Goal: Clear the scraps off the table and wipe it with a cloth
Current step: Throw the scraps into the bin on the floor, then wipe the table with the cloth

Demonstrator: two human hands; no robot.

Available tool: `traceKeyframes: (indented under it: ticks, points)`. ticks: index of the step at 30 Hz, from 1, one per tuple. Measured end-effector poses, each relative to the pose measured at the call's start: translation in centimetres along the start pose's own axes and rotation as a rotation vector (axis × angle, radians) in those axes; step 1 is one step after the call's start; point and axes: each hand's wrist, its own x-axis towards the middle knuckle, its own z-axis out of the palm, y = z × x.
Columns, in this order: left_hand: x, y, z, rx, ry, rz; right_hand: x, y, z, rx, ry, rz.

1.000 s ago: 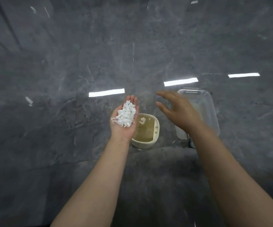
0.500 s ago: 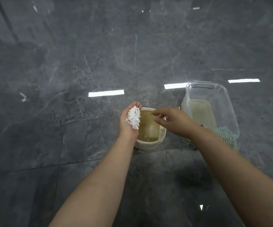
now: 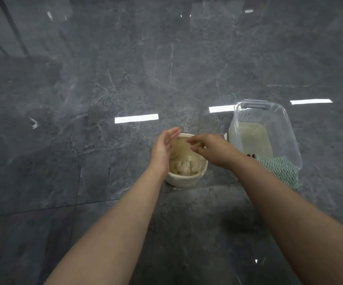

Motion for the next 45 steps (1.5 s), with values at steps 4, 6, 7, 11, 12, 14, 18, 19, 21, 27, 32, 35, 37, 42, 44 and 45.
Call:
traceKeyframes:
  ticks: [4,6,7,11,12,14,18,19,21,27,32,35,37,42,44,45]
  points:
    - [-0.1,-0.1,-0.1,-0.006,-0.012,-0.029,-0.5,0.9,-0.4,0.013,0.035,0.04]
    - [-0.2,-0.1,0.3,0.0,-0.018,-0.022,-0.8,1.4,-0.7,0.025,0.067,0.064]
    - [-0.3,-0.1,0.7,0.014,-0.019,-0.009,-1.0,1.7,-1.0,0.034,0.089,0.078]
    - [-0.7,0.1,2.9,0.084,0.048,0.128,-2.6,3.8,-3.1,0.052,0.168,0.143]
    - [-0.8,0.1,3.6,0.092,0.061,0.152,-3.1,4.5,-3.9,0.059,0.199,0.164]
    - [-1.2,-0.1,5.1,0.112,0.048,0.165,-4.2,6.3,-5.4,0.08,0.273,0.223]
    - [-1.7,-1.4,8.5,0.28,-0.078,0.129,-6.8,10.6,-7.5,0.066,0.362,0.459]
    - [-1.7,-1.9,9.3,0.307,-0.104,0.086,-7.5,11.6,-7.7,0.049,0.372,0.522]
    - [-1.8,-3.1,10.7,0.382,-0.163,-0.026,-8.6,13.3,-7.9,0.011,0.386,0.626]
    - [-2.7,-5.7,13.5,0.714,-0.273,-0.187,-9.7,16.3,-5.7,0.024,0.333,0.815]
    - [-3.0,-6.4,15.0,0.699,-0.214,-0.206,-9.4,16.0,-4.1,0.119,0.368,0.835]
    - [-3.5,-7.1,15.7,0.639,-0.166,-0.25,-9.4,16.1,-4.0,0.22,0.382,0.883]
    - [-3.9,-7.2,16.0,0.595,-0.12,-0.262,-9.5,15.9,-4.2,0.323,0.438,0.86]
    - [-3.9,-5.9,15.5,0.411,-0.047,-0.317,-9.5,13.9,-4.5,0.506,0.525,0.635]
    - [-3.5,-4.6,15.1,0.361,-0.032,-0.298,-9.3,13.0,-5.1,0.543,0.574,0.57]
    - [-3.3,-3.9,14.8,0.321,-0.026,-0.286,-9.2,12.2,-5.6,0.58,0.602,0.537]
